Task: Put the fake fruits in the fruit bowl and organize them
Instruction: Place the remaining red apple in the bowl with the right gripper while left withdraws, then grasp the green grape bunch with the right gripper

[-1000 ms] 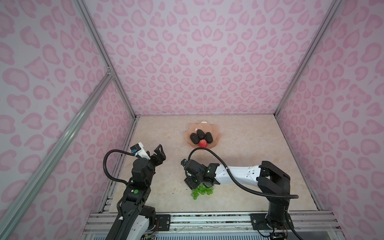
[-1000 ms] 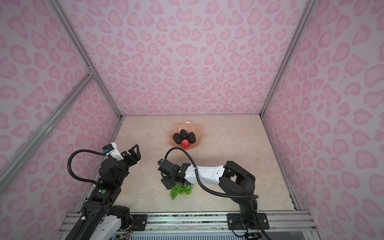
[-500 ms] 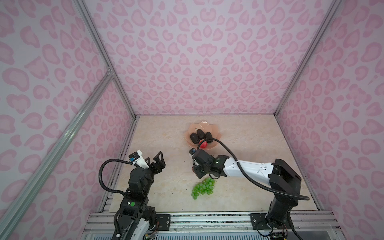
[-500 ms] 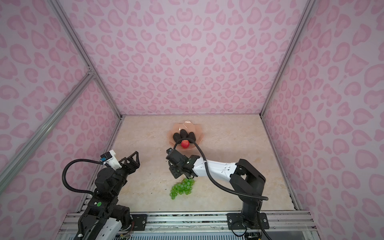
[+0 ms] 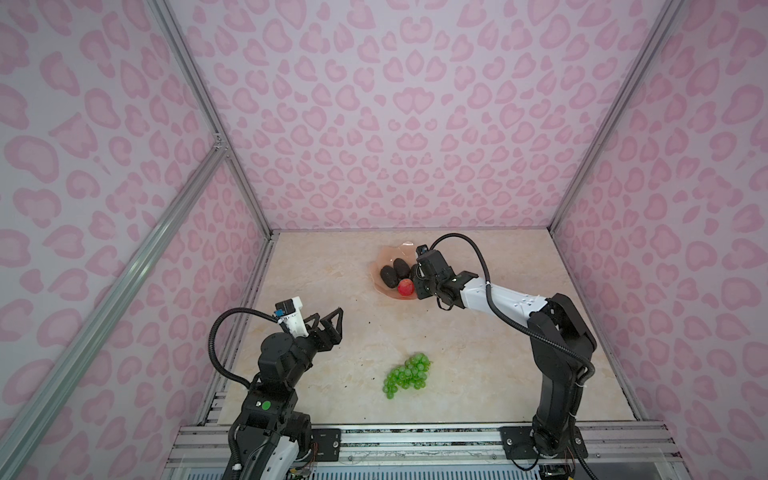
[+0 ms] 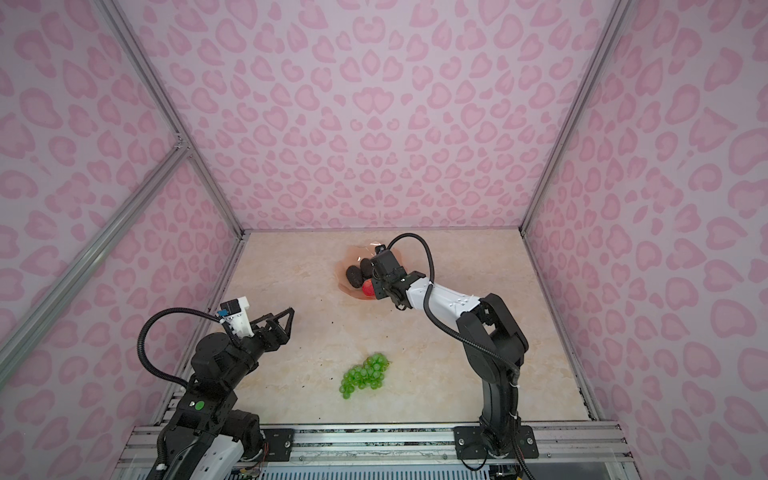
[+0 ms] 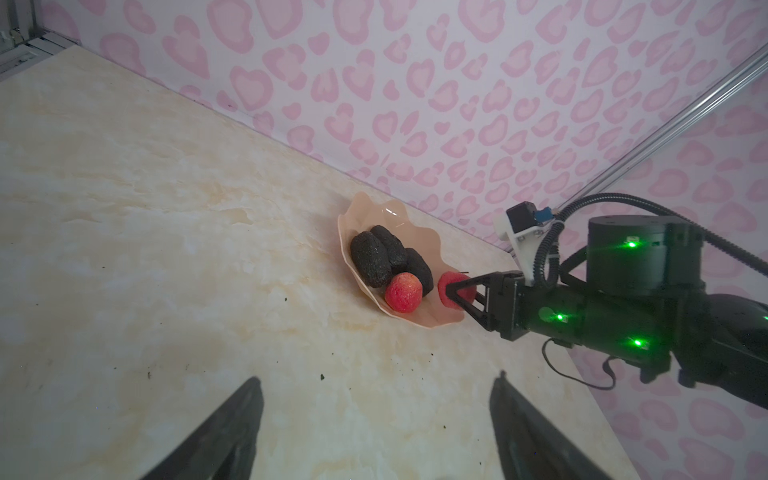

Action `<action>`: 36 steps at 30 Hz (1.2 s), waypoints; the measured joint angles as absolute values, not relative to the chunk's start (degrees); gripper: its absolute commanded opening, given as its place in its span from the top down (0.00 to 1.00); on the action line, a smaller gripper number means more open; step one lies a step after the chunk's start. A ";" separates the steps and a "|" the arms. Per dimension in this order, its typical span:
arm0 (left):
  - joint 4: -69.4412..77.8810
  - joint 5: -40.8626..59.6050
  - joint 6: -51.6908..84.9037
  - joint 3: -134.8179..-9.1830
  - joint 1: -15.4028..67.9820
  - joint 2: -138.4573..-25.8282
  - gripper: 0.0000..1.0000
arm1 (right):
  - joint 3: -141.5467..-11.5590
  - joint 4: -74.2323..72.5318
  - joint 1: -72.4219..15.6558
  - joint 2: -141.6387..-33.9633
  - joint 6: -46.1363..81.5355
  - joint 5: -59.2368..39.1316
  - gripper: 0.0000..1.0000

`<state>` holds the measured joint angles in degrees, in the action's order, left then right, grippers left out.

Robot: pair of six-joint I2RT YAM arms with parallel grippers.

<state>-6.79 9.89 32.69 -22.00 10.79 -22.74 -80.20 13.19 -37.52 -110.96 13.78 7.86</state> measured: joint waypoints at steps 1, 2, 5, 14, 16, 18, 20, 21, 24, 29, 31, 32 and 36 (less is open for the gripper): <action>-6.79 10.26 32.67 -22.00 10.79 -22.74 0.14 | -81.03 13.13 -37.17 -112.14 13.69 7.73 0.53; -6.83 10.57 32.60 -22.02 10.79 -22.76 0.14 | -81.69 13.17 -36.77 -113.19 13.58 7.42 0.49; -7.11 11.05 32.21 -22.52 10.79 -23.11 0.14 | -82.83 13.39 -36.27 -114.78 13.26 6.59 0.39; -6.92 11.57 31.40 -23.03 10.79 -24.93 0.14 | -78.70 13.45 -36.49 -107.83 13.34 5.76 0.23; -6.96 11.62 31.38 -23.31 10.79 -25.26 0.14 | -74.98 13.10 -37.06 -103.02 13.45 5.56 0.21; -6.70 11.64 31.20 -23.64 10.79 -25.43 0.14 | -69.76 12.67 -38.41 -97.65 13.85 4.62 0.18; -6.31 11.75 31.09 -23.75 10.79 -25.61 0.13 | -63.13 12.01 -40.71 -92.03 13.93 2.15 0.16; -6.20 11.77 30.94 -23.75 10.79 -25.76 0.14 | -59.29 11.88 -42.06 -89.03 13.91 0.19 0.15; -5.87 12.16 30.79 -23.75 10.79 -26.55 0.14 | -48.12 9.45 -46.65 -81.43 13.93 -5.52 0.10; -5.54 12.91 30.79 -23.75 10.79 -27.27 0.13 | -36.16 3.73 -51.88 -75.64 14.44 -12.47 0.09; -5.23 13.17 30.79 -23.75 10.79 -27.18 0.14 | -34.70 1.41 -52.23 -76.29 14.81 -13.47 0.09; -5.10 13.23 30.79 -23.75 10.79 -27.16 0.14 | -34.41 0.36 -52.49 -76.88 14.76 -13.87 0.09; -4.99 13.26 30.79 -23.75 10.79 -26.30 0.14 | -34.26 -3.84 -53.10 -80.82 14.00 -17.34 0.10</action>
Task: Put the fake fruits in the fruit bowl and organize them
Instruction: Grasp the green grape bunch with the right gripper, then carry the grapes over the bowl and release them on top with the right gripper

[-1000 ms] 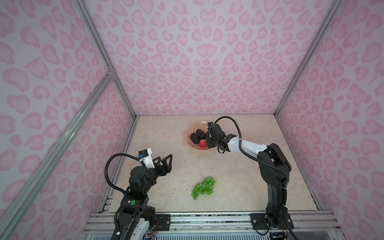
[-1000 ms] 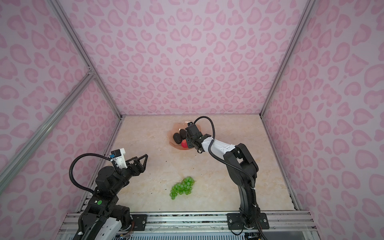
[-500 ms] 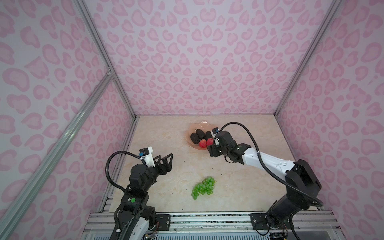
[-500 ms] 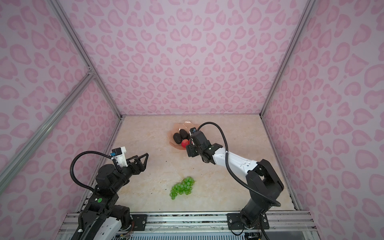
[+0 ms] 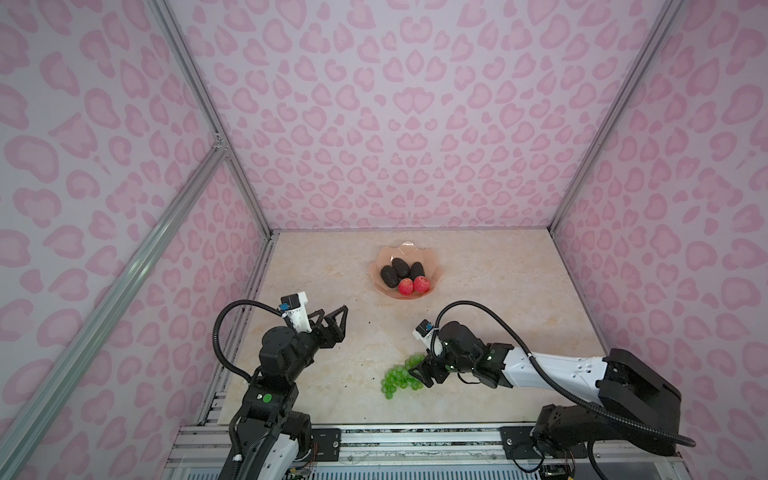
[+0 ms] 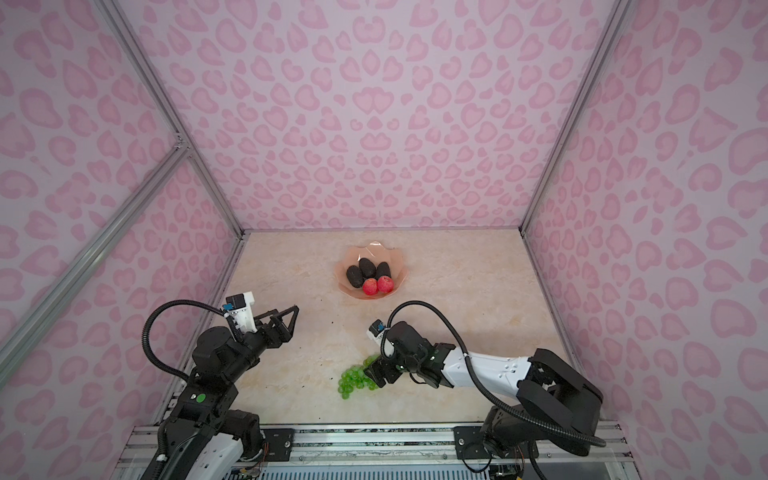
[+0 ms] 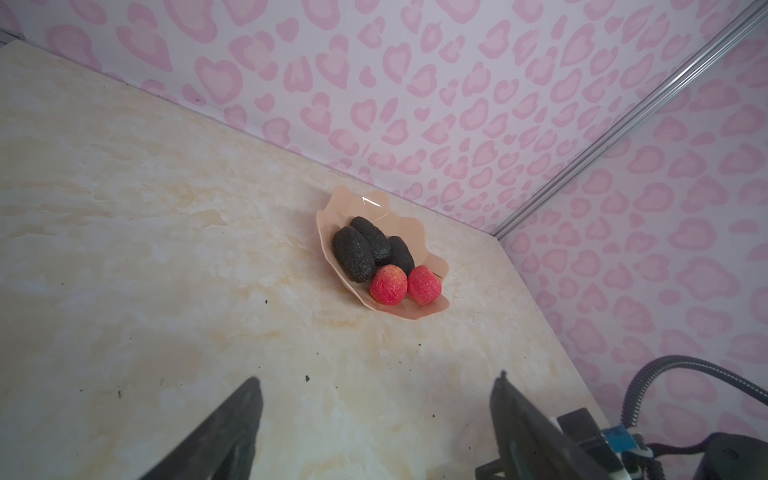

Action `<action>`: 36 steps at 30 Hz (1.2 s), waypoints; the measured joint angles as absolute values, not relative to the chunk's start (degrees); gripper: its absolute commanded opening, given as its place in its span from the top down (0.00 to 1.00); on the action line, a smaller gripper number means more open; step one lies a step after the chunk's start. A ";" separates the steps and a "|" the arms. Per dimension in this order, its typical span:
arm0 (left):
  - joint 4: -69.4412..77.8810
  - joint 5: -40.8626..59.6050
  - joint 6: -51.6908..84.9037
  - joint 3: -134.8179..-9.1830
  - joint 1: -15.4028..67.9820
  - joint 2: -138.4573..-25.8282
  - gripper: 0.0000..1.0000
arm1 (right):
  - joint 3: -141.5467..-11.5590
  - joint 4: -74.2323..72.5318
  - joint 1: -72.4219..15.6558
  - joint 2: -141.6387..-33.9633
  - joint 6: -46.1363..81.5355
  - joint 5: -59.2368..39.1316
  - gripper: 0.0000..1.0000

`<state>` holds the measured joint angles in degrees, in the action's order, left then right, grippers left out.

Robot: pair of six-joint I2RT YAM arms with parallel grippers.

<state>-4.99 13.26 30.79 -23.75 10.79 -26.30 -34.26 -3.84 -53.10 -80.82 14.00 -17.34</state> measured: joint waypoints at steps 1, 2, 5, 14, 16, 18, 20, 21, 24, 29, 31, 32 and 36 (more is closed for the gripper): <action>-4.99 13.26 30.79 -23.75 10.85 -26.00 0.14 | -34.30 -4.82 -53.15 -82.00 13.72 -18.39 0.11; -5.02 13.26 30.79 -23.75 10.83 -25.91 0.14 | -34.44 -5.23 -53.15 -82.94 13.45 -18.98 0.13; -5.04 13.23 30.79 -23.75 10.83 -25.21 0.14 | -35.11 -6.66 -53.25 -86.24 12.73 -20.78 0.23; -5.04 13.21 30.76 -23.77 10.81 -24.86 0.14 | -36.84 -10.22 -53.25 -90.87 12.25 -22.57 0.59; -5.08 13.17 30.74 -23.90 10.81 -24.86 0.14 | -37.32 -9.58 -53.25 -90.41 12.32 -22.52 0.61; -5.08 13.10 30.35 -24.03 10.81 -24.88 0.14 | -37.95 -8.12 -53.10 -89.01 12.49 -22.48 0.63; -5.10 13.02 30.35 -24.16 10.81 -24.93 0.14 | -39.42 -6.85 -52.64 -87.09 12.99 -22.55 0.64; -5.17 13.02 30.35 -24.23 10.81 -24.97 0.14 | -40.38 -6.39 -52.31 -86.17 13.10 -22.52 0.64; -5.17 13.02 30.20 -24.43 10.81 -25.17 0.14 | -44.34 -5.23 -50.78 -83.59 13.89 -22.50 0.65; -5.17 13.02 29.95 -24.45 10.79 -25.54 0.14 | -53.15 -4.16 -45.95 -83.20 13.67 -22.52 0.66; -5.17 13.02 29.95 -24.47 10.79 -25.58 0.14 | -57.30 -3.99 -43.57 -84.66 12.75 -22.59 0.66; -5.17 13.02 29.93 -24.49 10.79 -25.58 0.14 | -59.51 -3.97 -42.26 -85.73 12.47 -22.68 0.66; -5.17 13.02 29.82 -24.60 10.79 -25.61 0.14 | -66.98 -5.76 -37.32 -91.20 11.79 -23.44 0.65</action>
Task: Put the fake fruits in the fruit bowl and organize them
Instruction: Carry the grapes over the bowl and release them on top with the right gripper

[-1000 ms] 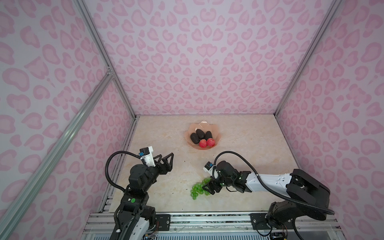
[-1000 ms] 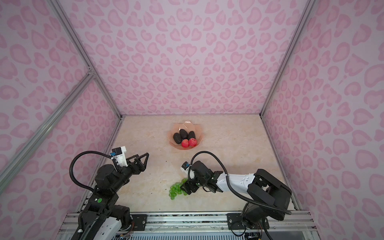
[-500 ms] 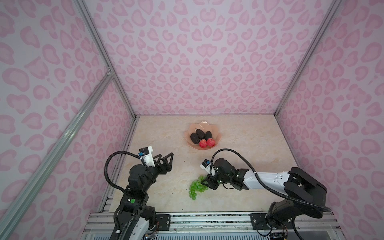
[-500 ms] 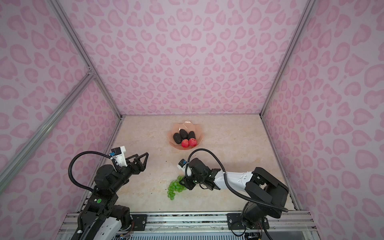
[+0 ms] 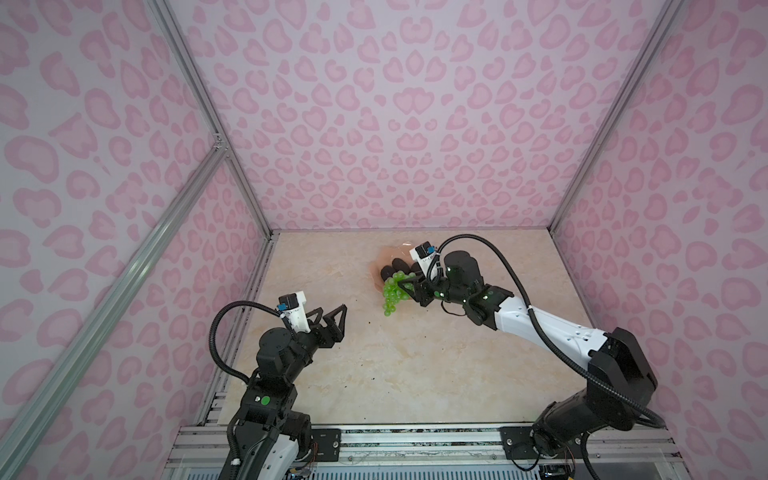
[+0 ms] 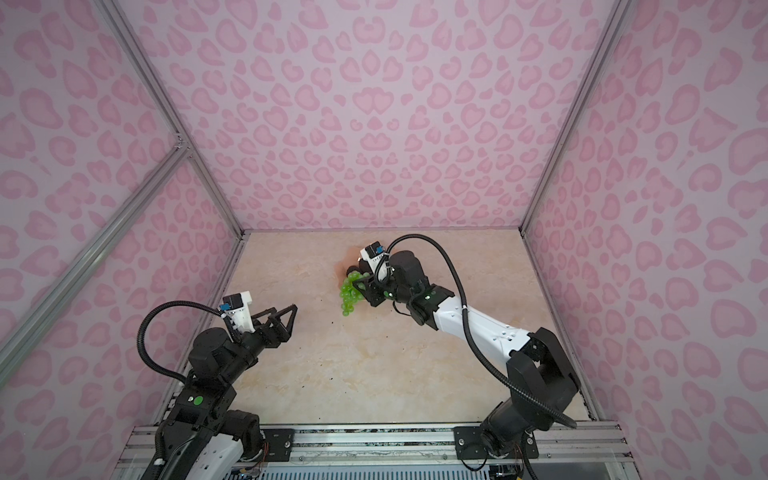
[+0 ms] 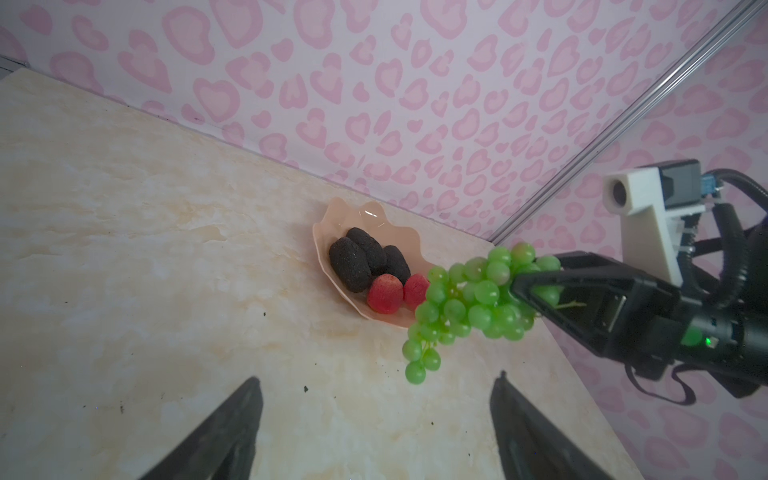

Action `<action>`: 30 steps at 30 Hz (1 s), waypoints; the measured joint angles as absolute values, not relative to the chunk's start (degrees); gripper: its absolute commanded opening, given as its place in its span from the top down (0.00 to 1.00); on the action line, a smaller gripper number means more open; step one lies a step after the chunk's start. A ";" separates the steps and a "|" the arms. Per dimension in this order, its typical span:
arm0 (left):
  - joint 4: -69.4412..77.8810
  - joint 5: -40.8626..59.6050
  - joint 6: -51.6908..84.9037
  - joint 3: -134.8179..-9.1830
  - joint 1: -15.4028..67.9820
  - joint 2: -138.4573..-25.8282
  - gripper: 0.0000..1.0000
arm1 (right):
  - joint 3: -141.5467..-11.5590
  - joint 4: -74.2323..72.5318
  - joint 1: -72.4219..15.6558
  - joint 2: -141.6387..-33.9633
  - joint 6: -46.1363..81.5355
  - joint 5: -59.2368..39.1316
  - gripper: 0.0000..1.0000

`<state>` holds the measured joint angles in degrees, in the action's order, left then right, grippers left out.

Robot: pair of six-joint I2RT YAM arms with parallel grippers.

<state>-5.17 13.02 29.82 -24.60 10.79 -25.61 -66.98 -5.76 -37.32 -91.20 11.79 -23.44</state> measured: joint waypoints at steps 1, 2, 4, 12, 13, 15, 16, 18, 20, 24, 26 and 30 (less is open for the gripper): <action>-5.17 12.99 29.76 -24.60 10.76 -25.61 0.14 | -68.88 -6.48 -36.07 -93.14 11.64 -23.92 0.65; -5.17 12.99 29.74 -24.60 10.76 -25.61 0.14 | -70.83 -7.07 -34.85 -95.35 11.40 -24.49 0.64; -5.23 12.88 29.65 -24.62 10.76 -25.61 0.14 | -74.28 -8.14 -32.93 -99.85 11.40 -25.58 0.63; -6.09 11.86 28.82 -25.63 10.76 -25.67 0.14 | -81.54 -10.39 -26.85 -115.81 12.32 -30.70 0.56; -6.09 11.66 28.82 -25.80 10.76 -25.89 0.14 | -81.43 -10.37 -26.24 -116.66 12.71 -31.07 0.51; -6.09 11.51 28.77 -26.09 10.76 -26.37 0.14 | -80.93 -10.39 -25.15 -117.38 12.67 -31.05 0.40; -6.09 11.51 28.60 -26.15 10.76 -26.55 0.13 | -80.73 -10.39 -24.58 -117.43 12.64 -31.00 0.31; -6.09 11.31 28.42 -26.39 10.76 -27.00 0.13 | -80.34 -10.98 -23.62 -117.36 12.60 -30.85 0.23; -6.09 11.05 28.32 -26.74 10.76 -27.62 0.13 | -80.07 -11.31 -22.70 -117.19 12.71 -30.85 0.17; -5.93 10.48 27.55 -27.42 10.76 -28.71 0.13 | -80.42 -11.25 -22.13 -115.52 12.86 -30.37 0.05; -5.82 10.20 26.98 -27.83 10.76 -29.43 0.13 | -80.60 -11.31 -22.24 -113.51 12.84 -30.22 0.02; -4.27 8.32 25.21 -28.27 10.79 -31.75 0.12 | -77.03 -12.80 -22.33 -106.91 12.67 -29.15 0.02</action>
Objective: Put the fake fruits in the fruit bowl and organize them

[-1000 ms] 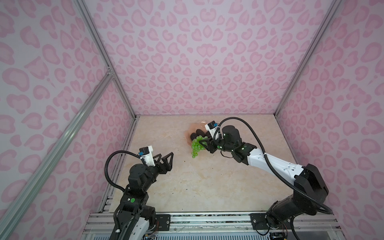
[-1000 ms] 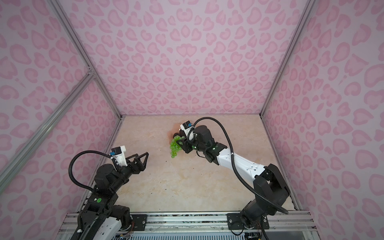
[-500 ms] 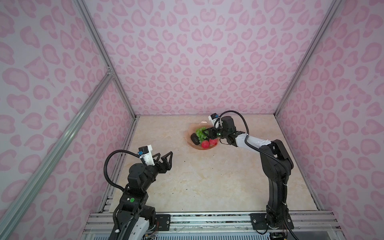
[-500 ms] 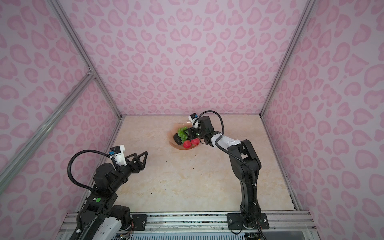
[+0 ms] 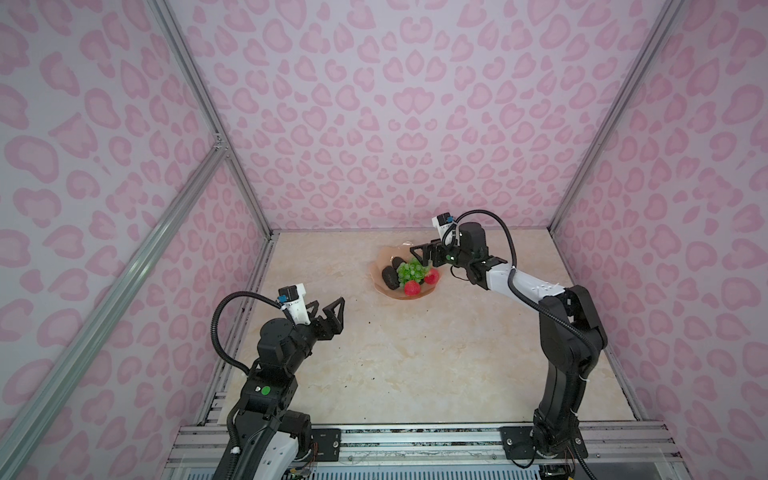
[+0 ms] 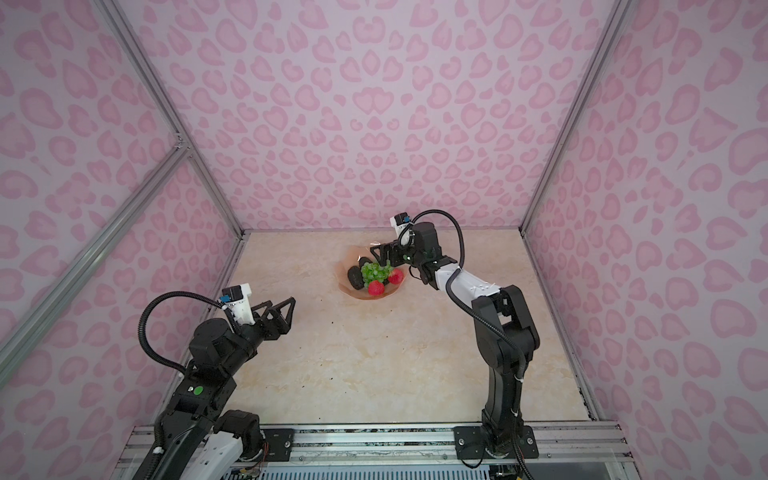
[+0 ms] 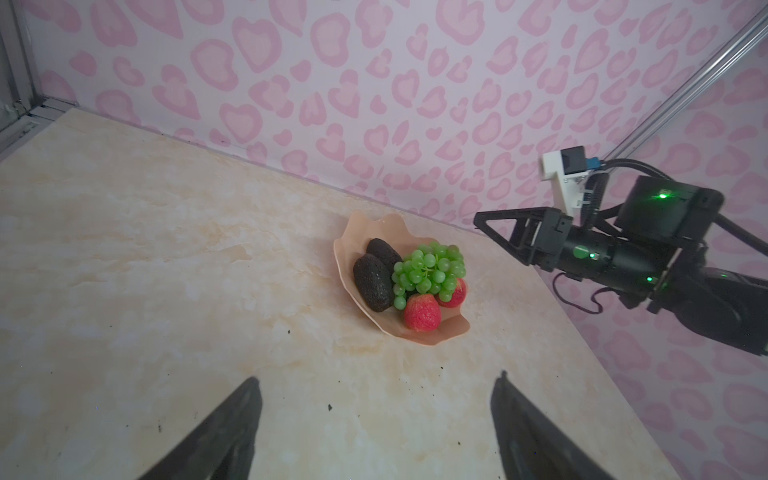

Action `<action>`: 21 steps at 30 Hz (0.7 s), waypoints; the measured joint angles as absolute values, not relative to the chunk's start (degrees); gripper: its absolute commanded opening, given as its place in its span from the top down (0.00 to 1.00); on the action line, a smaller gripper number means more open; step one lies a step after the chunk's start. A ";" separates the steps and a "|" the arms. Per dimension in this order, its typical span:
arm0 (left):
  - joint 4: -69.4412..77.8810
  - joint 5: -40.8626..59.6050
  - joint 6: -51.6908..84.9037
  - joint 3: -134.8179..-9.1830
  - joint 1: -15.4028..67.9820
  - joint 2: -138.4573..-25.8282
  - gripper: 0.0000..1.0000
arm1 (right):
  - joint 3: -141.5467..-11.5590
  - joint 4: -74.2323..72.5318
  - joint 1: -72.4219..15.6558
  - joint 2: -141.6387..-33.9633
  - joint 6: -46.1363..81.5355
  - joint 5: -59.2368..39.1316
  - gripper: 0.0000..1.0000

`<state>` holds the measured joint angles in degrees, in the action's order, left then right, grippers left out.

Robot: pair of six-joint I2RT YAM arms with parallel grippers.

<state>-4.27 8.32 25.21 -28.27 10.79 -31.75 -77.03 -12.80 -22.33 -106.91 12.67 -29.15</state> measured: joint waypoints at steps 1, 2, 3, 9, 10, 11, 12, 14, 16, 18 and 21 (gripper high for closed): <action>-3.81 7.18 24.43 -28.27 10.79 -32.56 0.11 | -74.83 -13.21 -22.26 -104.42 12.56 -28.10 0.02; -3.14 5.41 23.44 -28.18 10.79 -33.52 0.10 | -71.94 -13.80 -22.28 -101.49 12.47 -26.74 0.02; -1.61 3.07 22.52 -27.62 10.79 -34.44 0.09 | -69.43 -13.93 -22.31 -98.98 12.40 -25.56 0.02; 10.63 -11.46 15.62 -18.37 10.72 -42.15 0.08 | -47.77 -14.63 -22.70 -76.51 10.74 -10.17 0.02; 13.50 -13.34 13.96 -16.84 10.70 -43.62 0.08 | -44.88 -13.78 -22.72 -73.12 9.58 -6.46 0.02; 16.19 -14.33 12.82 -15.66 10.50 -44.80 0.07 | -42.44 -13.37 -22.65 -70.43 8.88 -2.87 0.02; 19.99 -15.14 11.46 -14.06 10.20 -46.37 0.07 | -39.77 -13.41 -22.35 -67.94 8.08 1.21 0.02; 27.03 -16.03 9.10 -11.38 8.82 -50.48 0.05 | -35.00 -12.99 -20.73 -64.40 7.77 8.69 0.02; 33.08 -16.08 7.44 -10.33 6.59 -55.99 0.04 | -31.05 -13.08 -18.35 -62.76 7.81 14.44 0.02; 39.22 -15.66 7.38 -10.09 4.03 -61.73 0.01 | -27.05 -15.73 -16.32 -62.98 7.77 18.61 0.00; 42.89 -14.22 7.05 -12.12 2.39 -69.01 0.02 | -21.23 -21.43 -14.00 -65.21 5.80 21.04 0.00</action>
